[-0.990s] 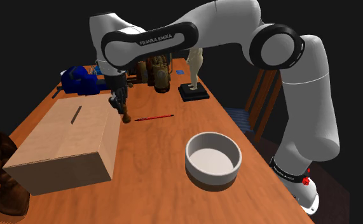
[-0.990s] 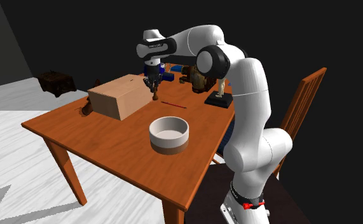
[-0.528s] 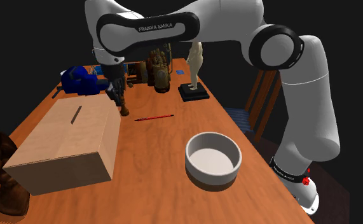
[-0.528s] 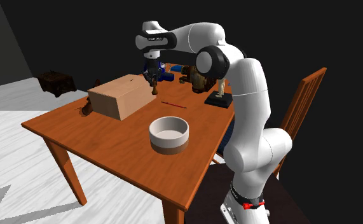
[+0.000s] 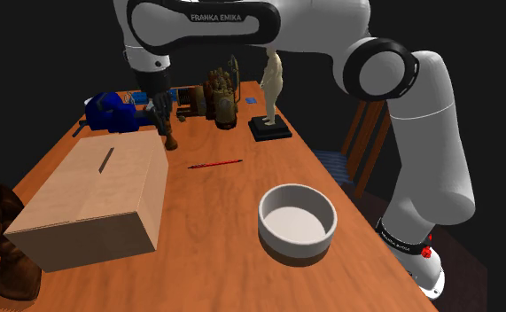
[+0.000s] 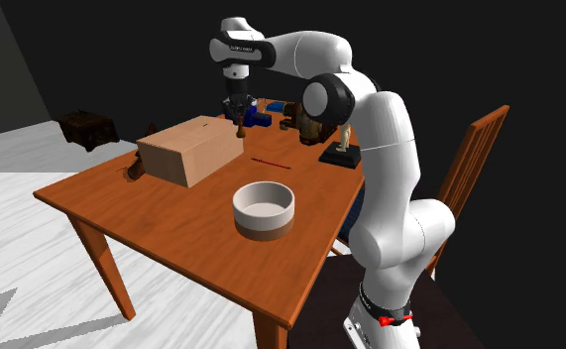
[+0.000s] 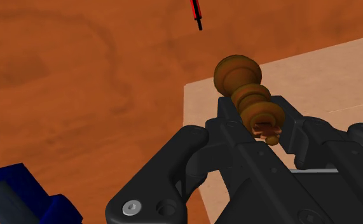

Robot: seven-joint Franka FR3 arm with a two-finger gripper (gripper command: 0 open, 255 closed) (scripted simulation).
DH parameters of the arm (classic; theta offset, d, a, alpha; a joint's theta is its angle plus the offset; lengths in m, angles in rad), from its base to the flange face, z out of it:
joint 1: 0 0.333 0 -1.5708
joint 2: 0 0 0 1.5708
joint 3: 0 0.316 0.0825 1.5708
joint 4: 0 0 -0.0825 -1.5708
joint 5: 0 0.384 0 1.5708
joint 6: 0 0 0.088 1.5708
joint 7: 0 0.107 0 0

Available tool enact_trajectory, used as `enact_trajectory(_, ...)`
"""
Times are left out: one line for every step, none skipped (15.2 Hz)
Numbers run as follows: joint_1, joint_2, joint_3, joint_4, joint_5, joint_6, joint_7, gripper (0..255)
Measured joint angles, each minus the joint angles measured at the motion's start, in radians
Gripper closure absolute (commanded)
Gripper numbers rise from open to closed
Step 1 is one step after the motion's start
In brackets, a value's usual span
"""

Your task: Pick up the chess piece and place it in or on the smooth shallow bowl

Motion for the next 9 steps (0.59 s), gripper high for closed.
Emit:
enact_trajectory(0.003, 0.004, 0.000, 0.019, -0.001, -0.015, 0.000, 255)
enact_trajectory(0.006, 0.011, 0.000, 0.044, -0.003, -0.032, 0.000, 255)
enact_trajectory(0.010, 0.019, -0.001, 0.070, -0.005, -0.051, -0.001, 255)
enact_trajectory(0.016, 0.033, -0.001, 0.107, -0.008, -0.074, -0.001, 255)
enact_trajectory(0.020, 0.040, -0.002, 0.134, -0.010, -0.093, -0.002, 255)
enact_trajectory(0.026, 0.051, -0.003, 0.165, -0.013, -0.114, -0.002, 255)
enact_trajectory(0.032, 0.063, -0.003, 0.200, -0.016, -0.136, -0.002, 255)
enact_trajectory(0.039, 0.078, -0.005, 0.241, -0.020, -0.162, -0.004, 255)
enact_trajectory(0.042, 0.085, -0.005, 0.260, -0.022, -0.173, -0.004, 255)
